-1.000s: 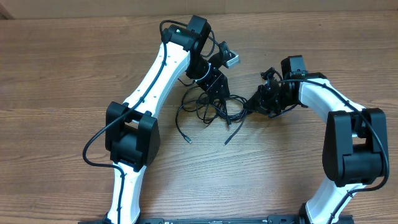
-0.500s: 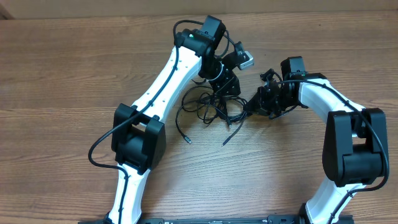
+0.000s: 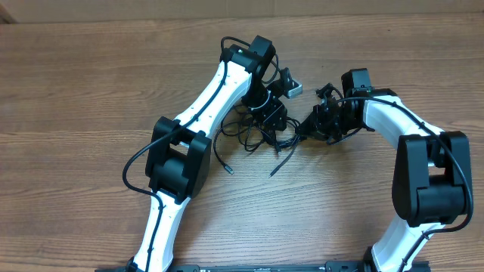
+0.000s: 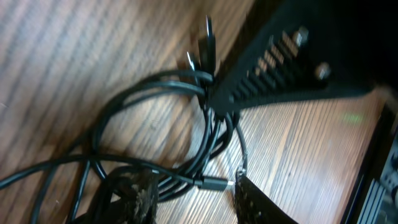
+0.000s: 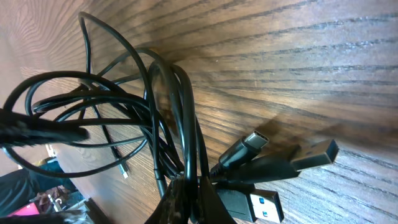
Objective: Untangle cables
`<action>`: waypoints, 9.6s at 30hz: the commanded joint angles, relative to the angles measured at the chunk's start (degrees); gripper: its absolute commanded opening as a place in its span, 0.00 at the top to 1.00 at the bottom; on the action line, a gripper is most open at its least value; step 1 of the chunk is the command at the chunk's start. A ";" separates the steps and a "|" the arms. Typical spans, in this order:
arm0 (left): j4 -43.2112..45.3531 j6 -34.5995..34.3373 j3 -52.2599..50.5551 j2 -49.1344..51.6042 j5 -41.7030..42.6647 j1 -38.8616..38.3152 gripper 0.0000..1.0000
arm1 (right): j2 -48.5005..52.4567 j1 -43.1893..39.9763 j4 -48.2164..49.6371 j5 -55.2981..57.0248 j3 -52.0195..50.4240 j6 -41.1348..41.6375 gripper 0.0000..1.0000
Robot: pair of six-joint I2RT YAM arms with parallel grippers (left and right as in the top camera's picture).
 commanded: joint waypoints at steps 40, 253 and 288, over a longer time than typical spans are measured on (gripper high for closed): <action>15.98 -1.60 -11.30 0.55 3.96 -1.11 0.55 | 0.50 -2.21 -5.60 -4.63 -0.63 -1.22 0.76; 4.83 -5.09 -11.50 -9.53 -3.21 -2.03 0.20 | 0.50 1.81 0.44 8.55 -0.72 12.11 0.95; 2.45 -0.92 -10.99 -9.03 -0.70 2.56 0.96 | 0.50 1.81 0.44 8.59 -0.72 12.07 0.95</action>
